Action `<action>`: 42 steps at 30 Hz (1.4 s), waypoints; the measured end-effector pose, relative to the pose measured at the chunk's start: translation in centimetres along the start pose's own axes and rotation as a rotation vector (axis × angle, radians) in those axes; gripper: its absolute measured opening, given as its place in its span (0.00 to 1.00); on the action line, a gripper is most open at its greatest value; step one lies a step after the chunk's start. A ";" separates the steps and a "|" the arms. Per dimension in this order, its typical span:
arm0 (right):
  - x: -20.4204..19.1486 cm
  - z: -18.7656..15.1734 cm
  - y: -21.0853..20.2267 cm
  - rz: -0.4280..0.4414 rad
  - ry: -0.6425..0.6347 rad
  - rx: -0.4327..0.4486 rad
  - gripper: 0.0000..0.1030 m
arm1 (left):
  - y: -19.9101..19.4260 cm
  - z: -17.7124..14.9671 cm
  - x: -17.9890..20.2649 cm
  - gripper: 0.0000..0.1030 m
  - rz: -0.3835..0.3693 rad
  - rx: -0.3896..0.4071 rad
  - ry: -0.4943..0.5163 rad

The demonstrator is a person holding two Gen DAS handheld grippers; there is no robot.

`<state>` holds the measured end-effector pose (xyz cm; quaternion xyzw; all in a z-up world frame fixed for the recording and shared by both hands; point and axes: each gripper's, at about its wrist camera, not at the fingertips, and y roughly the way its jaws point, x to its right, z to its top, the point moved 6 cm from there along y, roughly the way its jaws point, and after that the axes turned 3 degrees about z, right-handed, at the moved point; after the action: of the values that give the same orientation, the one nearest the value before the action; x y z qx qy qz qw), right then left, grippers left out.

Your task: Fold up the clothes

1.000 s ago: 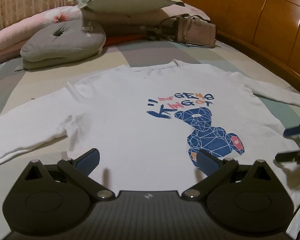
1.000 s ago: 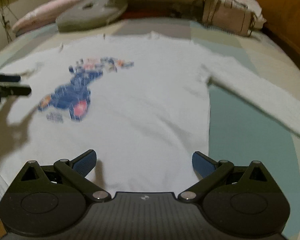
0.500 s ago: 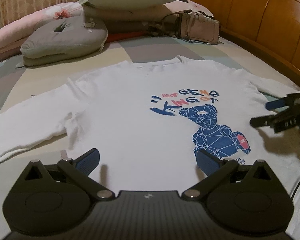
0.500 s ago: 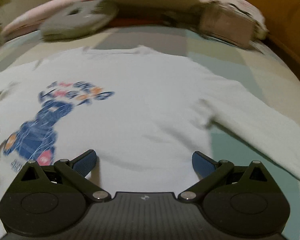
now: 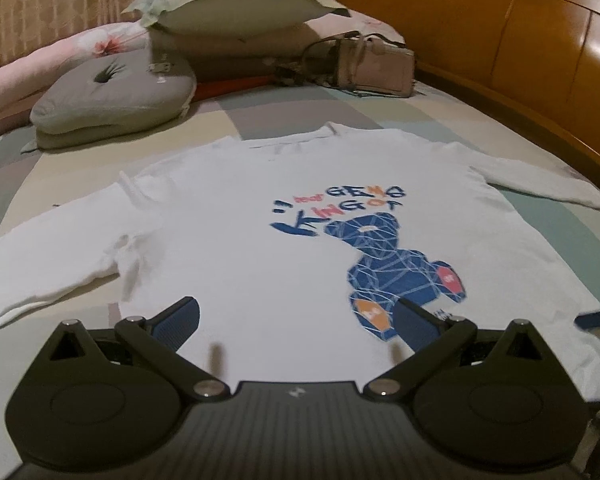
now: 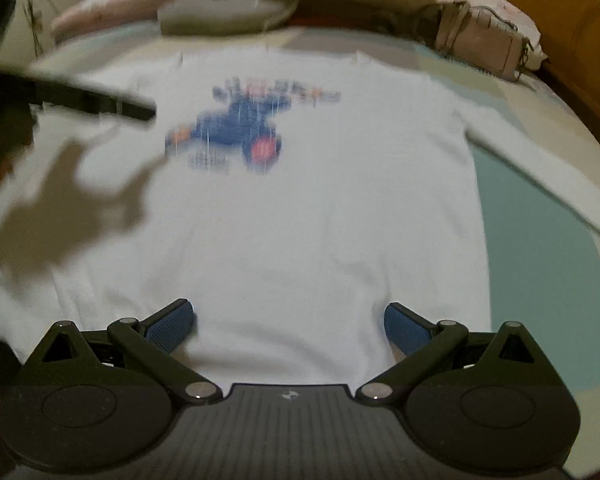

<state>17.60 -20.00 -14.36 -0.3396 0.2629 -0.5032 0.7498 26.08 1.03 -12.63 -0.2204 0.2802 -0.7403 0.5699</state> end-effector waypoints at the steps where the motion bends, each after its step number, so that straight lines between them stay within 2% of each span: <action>1: 0.0 -0.5 -0.2 -0.009 0.008 -0.001 1.00 | -0.1 -0.1 0.2 0.99 0.000 0.000 0.009; 6: -0.4 -2.0 -1.7 -0.054 0.047 0.001 1.00 | -0.6 -0.4 0.5 0.99 0.007 0.006 0.039; 10: -3.8 -0.7 -2.6 -0.004 -0.011 0.059 1.00 | -0.9 -0.3 0.3 0.99 0.006 0.015 0.031; 14: -8.1 0.8 -0.8 0.052 -0.083 0.084 1.00 | -1.1 -0.3 0.2 0.99 0.007 0.019 0.022; 17: -9.8 0.6 0.9 0.047 -0.111 0.041 1.00 | -1.2 -0.4 0.1 0.99 0.008 0.021 0.027; 21: -9.3 -1.5 0.1 0.045 -0.040 0.062 1.00 | -1.4 -0.4 -0.2 0.99 0.006 0.026 0.019; 25: -10.3 -3.7 -1.0 -0.016 -0.170 0.043 1.00 | -1.7 -0.3 -0.3 0.99 0.001 0.031 0.008; 27: -10.4 -3.4 -1.2 -0.009 -0.186 0.000 1.00 | -1.8 -0.3 -0.3 0.99 -0.001 0.034 0.008; 28: -10.4 -2.9 -1.4 0.027 -0.172 0.002 1.00 | -1.9 -0.3 -0.3 0.99 -0.001 0.036 0.009; 30: -10.2 -1.6 -1.6 0.042 -0.154 0.048 1.00 | -1.9 -0.3 -0.2 0.99 0.000 0.038 0.011; 31: -10.0 -0.9 -1.4 0.014 -0.157 0.064 1.00 | -1.9 -0.3 -0.2 0.99 0.000 0.037 0.011; 34: -9.8 -0.1 0.0 0.006 -0.132 0.061 1.00 | -1.8 -0.4 -0.2 0.99 0.002 0.032 0.012; 38: -9.6 -1.4 0.7 0.046 -0.050 0.010 1.00 | -1.9 -0.5 -0.2 0.99 -0.002 0.033 0.019; 42: -11.1 -3.5 -0.6 0.009 -0.219 -0.032 1.00 | -1.9 -0.4 -0.1 0.99 -0.006 0.033 0.021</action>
<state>10.70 -10.64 -15.52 -0.4033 0.1888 -0.4556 0.7708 24.43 1.59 -11.68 -0.2041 0.2731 -0.7488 0.5683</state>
